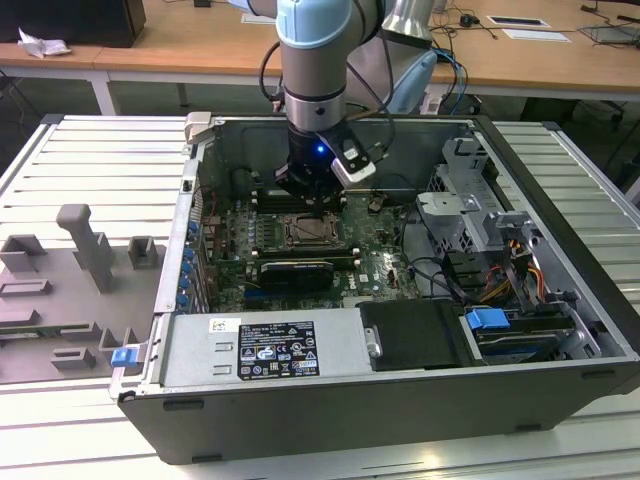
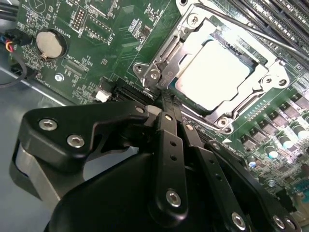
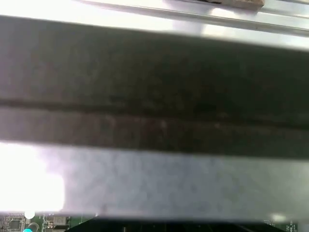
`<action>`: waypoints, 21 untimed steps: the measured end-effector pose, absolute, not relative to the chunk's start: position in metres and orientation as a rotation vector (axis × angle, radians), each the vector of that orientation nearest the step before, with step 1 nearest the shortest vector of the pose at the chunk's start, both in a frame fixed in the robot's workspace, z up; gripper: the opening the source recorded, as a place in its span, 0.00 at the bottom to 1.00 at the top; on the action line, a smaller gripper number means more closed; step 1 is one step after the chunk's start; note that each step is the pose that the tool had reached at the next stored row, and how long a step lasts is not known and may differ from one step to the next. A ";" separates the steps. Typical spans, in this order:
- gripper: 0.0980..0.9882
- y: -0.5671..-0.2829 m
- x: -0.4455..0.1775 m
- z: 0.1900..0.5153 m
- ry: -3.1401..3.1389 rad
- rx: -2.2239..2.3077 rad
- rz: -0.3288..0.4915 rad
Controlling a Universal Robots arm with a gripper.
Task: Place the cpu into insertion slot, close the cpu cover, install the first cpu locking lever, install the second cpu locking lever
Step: 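Install the first cpu locking lever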
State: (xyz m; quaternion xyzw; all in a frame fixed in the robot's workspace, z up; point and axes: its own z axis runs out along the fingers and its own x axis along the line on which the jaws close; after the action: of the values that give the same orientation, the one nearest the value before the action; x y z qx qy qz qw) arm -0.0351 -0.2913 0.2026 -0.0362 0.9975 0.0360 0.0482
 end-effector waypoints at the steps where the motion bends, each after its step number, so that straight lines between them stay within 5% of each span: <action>1: 0.01 -0.291 -0.035 0.202 3.041 -0.111 0.107; 21: 0.01 -0.291 -0.035 0.200 3.044 -0.112 0.081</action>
State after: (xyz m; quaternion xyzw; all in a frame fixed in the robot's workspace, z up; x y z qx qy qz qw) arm -0.0349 -0.2907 0.1999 -0.0368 0.9979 0.0266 0.0472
